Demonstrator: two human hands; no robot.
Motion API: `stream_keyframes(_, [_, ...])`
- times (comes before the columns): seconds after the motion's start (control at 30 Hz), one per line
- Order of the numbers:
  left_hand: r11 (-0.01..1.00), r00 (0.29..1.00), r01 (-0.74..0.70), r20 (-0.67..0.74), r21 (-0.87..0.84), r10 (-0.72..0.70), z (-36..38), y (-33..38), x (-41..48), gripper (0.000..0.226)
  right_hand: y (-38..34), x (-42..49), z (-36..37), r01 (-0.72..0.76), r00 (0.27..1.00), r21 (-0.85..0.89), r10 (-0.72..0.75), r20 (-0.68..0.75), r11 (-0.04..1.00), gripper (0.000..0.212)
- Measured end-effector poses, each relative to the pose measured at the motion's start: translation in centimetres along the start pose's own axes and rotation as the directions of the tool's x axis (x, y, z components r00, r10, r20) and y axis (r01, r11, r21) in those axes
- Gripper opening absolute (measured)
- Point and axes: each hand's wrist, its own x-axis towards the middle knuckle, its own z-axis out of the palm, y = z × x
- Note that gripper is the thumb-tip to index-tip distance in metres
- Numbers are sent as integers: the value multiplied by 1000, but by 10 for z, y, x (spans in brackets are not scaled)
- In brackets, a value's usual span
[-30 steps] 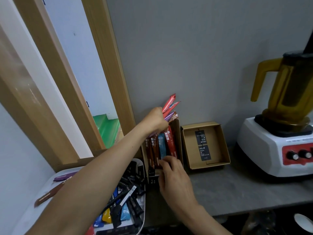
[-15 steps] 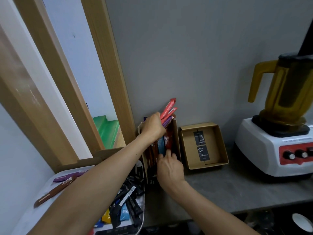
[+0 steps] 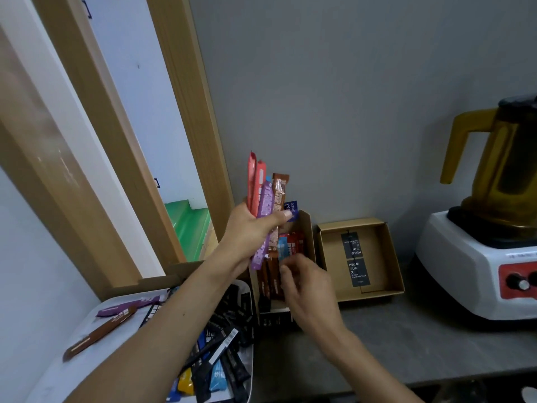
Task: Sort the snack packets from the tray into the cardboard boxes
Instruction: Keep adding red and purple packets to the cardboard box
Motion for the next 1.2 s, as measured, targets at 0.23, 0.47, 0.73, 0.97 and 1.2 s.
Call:
stream_keyframes(0.23, [986, 999, 37, -30, -160, -42, -6, -19, -24, 55, -17, -11, -11, -190, 980, 592, 119, 157, 783, 13])
stream_keyframes(0.47, [990, 998, 10, -57, -141, -18, -4, -25, -31, 67, -20, -10, -12, -124, 989, 588, 50, 140, 799, 13])
stream_keyframes(0.73, [990, 979, -120, -156, 75, 130, -20, 7, -25, 74, -2, -20, -6, 45, 999, 248, -37, -38, 968, 21])
stream_keyframes(0.97, [994, 978, -91, -183, 54, 99, -26, 5, -18, 50, 4, -22, -8, 101, 992, 228, -81, -98, 968, 23])
stream_keyframes(1.2, [980, 979, -122, -142, 159, 145, -29, 11, -21, 43, 0, -18, -17, -187, 982, 744, 138, 128, 642, 42])
